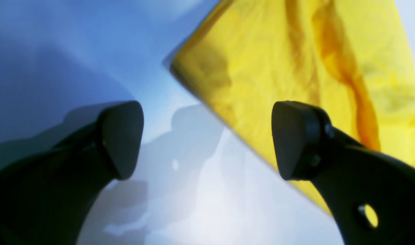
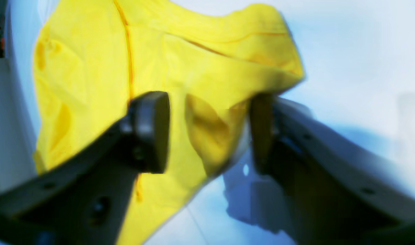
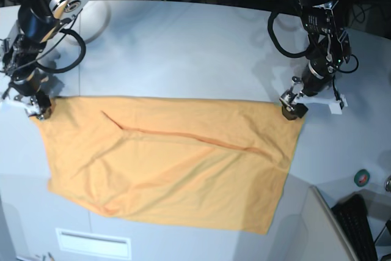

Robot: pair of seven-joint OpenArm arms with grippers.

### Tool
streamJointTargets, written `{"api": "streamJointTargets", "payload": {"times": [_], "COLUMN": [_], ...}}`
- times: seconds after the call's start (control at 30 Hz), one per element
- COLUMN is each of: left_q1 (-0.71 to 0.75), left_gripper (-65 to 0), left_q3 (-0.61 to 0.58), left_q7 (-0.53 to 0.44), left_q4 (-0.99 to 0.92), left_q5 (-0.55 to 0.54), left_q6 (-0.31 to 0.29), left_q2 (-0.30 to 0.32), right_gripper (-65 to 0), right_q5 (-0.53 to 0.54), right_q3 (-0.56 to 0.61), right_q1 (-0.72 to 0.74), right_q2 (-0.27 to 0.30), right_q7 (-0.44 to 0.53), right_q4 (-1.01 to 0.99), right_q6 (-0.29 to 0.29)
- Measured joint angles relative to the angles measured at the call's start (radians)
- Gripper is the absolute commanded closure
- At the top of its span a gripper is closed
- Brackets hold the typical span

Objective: Layout the t-shirt on the table in an organized manner, then fold the t-shirt properly
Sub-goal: 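Open both grippers and regrasp the folded shirt's edge corners, then lift the shirt high with both grippers and shake it out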

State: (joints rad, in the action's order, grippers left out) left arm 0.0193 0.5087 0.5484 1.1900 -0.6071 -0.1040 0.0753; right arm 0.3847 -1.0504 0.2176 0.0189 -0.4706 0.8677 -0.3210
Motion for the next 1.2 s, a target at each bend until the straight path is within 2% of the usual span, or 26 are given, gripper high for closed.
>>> {"api": "streamJointTargets", "payload": {"times": [0.07, 0.1, 0.57, 0.6, 0.67, 0.8, 0.83, 0.97, 1.1, 1.2], "left_q1": [-0.029, -0.041, -0.145, -0.147, -0.148, -0.148, -0.153, -0.156, -0.137, -0.136], "left_gripper": [-55.6, -55.6, -54.6, -51.8, -40.6, -4.4, 0.0, 0.0, 0.0, 0.0], "left_q3": [0.0, 0.0, 0.002, 0.002, 0.002, -0.005, -0.005, -0.007, -0.011, -0.011], "left_q7": [-0.006, -0.008, -0.036, -0.037, -0.053, -0.135, -0.132, -0.052, 0.056, 0.122], "left_q4": [-0.033, -0.048, -0.185, -0.193, -0.204, -0.266, -0.277, -0.247, -0.143, -0.01], "left_q5": [-0.001, -0.002, -0.013, -0.016, -0.014, -0.018, -0.015, -0.006, 0.011, 0.012], "left_q6": [0.0, -0.002, -0.013, -0.015, -0.016, -0.01, -0.007, -0.003, 0.019, 0.023], "left_q2": [0.0, 0.0, 0.001, 0.003, 0.003, 0.003, 0.003, 0.005, 0.002, 0.0], "right_gripper": [-5.3, 0.0, 0.0, 0.0, 0.0, 0.0, 0.0, 0.0, 0.0, 0.0], "right_q5": [-0.005, -0.006, -0.006, -0.006, -0.006, -0.006, -0.006, -0.009, -0.052, -0.05], "right_q3": [-0.004, -0.004, -0.003, -0.003, -0.003, 0.0, 0.0, 0.001, 0.052, 0.098], "right_q1": [-0.005, -0.008, -0.011, -0.011, -0.011, -0.011, -0.011, -0.011, -0.027, -0.05], "right_q2": [0.0, 0.0, -0.002, -0.002, -0.002, -0.001, 0.0, -0.002, -0.004, -0.013], "right_q7": [-0.001, -0.004, -0.008, -0.009, -0.009, -0.009, -0.01, -0.016, -0.089, -0.16], "right_q4": [-0.006, -0.006, -0.006, -0.006, -0.006, -0.006, -0.006, 0.003, 0.1, 0.25], "right_q6": [0.003, 0.008, 0.008, 0.008, 0.008, 0.008, 0.008, 0.008, 0.04, 0.037]}}
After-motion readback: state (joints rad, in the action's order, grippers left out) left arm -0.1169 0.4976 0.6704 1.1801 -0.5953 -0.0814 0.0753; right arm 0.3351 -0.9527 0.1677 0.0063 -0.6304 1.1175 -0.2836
